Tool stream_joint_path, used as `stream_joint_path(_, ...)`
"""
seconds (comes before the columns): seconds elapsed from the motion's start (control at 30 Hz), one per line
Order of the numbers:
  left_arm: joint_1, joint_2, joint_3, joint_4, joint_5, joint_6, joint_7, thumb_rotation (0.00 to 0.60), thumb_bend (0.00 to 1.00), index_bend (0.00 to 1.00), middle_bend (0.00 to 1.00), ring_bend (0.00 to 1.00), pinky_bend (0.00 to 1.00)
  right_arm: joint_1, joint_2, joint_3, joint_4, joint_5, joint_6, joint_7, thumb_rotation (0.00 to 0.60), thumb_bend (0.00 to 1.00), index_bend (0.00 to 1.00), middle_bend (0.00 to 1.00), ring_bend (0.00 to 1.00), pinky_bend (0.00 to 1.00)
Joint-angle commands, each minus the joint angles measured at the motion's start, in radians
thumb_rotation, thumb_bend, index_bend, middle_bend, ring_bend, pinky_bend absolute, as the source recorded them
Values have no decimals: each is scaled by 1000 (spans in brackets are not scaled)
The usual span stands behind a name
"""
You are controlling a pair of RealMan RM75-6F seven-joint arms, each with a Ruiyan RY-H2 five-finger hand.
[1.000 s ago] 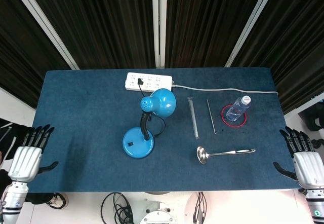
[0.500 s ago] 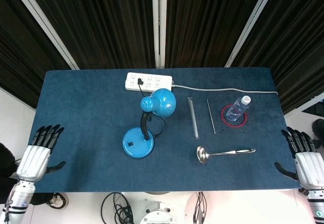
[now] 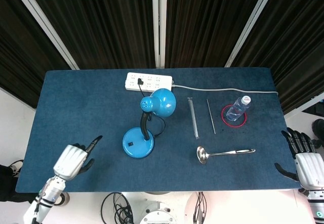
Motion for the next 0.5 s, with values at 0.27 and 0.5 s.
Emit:
stream_joint_path(0.27, -118, -101, -18, -6, -132, -231, 108, 600, 390, 62, 781, 662, 680, 0, 2, 4, 9, 12, -5, 12, 600, 138, 0, 0, 0, 0)
stream_joint_path(0.5, -148, -136, -24, 17, -187, -277, 148, 600, 412, 62, 774, 664, 680, 2, -3, 4, 20, 20, -14, 19, 600, 138, 0, 0, 0, 0)
